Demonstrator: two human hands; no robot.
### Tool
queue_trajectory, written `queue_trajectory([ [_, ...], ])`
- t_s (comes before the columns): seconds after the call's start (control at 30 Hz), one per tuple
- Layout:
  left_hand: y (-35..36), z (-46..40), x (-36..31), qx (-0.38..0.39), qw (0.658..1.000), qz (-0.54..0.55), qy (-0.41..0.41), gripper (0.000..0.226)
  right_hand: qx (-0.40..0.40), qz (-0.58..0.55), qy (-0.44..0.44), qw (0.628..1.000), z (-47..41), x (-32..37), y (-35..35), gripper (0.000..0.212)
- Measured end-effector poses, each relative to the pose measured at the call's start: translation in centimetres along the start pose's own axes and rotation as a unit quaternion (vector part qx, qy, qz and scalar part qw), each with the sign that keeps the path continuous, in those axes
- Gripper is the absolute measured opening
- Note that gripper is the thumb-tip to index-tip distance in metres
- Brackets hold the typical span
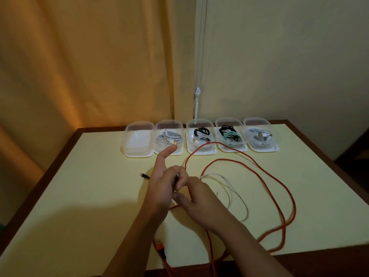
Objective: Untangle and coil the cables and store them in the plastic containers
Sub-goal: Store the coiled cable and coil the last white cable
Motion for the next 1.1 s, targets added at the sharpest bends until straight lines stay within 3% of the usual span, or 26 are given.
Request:
queue_trajectory([
  [0.13,-1.2,-1.2,-0.3,0.019,0.997,0.067,-0.013,0.054,-0.051,0.036,-0.032,0.998,-1.3,-1.0,0.8,0.019],
  [0.23,-2.0,-1.6,-0.5,0.056,0.998,0.011,0.000,0.054,-0.098,0.070,-0.066,0.991,-2.0,-1.6,0.5,0.013],
  [0.37,-3.1,-2.4,-0.2,-0.004,0.997,0.002,-0.078,0.035,-0.149,0.069,-0.077,0.983,-2.7,-2.3,-1.2,0.005],
  [0.53,-3.9,-2.5,-0.6,0.029,0.993,-0.058,-0.099,0.028,-0.158,0.102,-0.081,0.979,-3.0,-3.1,-2.4,0.015],
  [0.67,-3.8,-2.5,-0.7,0.047,0.980,0.075,-0.180,0.030,-0.155,0.097,-0.083,0.980,-2.9,-3.3,-3.0,0.019],
  [0.87,-3.5,-3.1,-1.2,0.016,0.980,0.178,-0.086,0.020,-0.155,0.061,-0.004,0.986,-2.6,-3.7,-4.3,0.021],
  [1.03,-3.4,-3.2,-0.9,-0.032,0.962,0.259,-0.086,0.024,-0.133,0.060,0.041,0.988,-2.6,-3.5,-4.3,0.019],
  [1.1,-3.2,-3.2,-0.8,-0.039,0.958,0.274,-0.074,0.026,-0.156,0.074,0.042,0.984,-2.7,-3.7,-4.6,0.010],
])
Point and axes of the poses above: each hand's wrist, its own z-axis away from the middle knuckle, its own y-axis out of the palm, x = y × z, the point moved 1 cm from there along -z, towards the middle knuckle, and after that the axes turned 11 degrees about z, right-handed, at the moved point
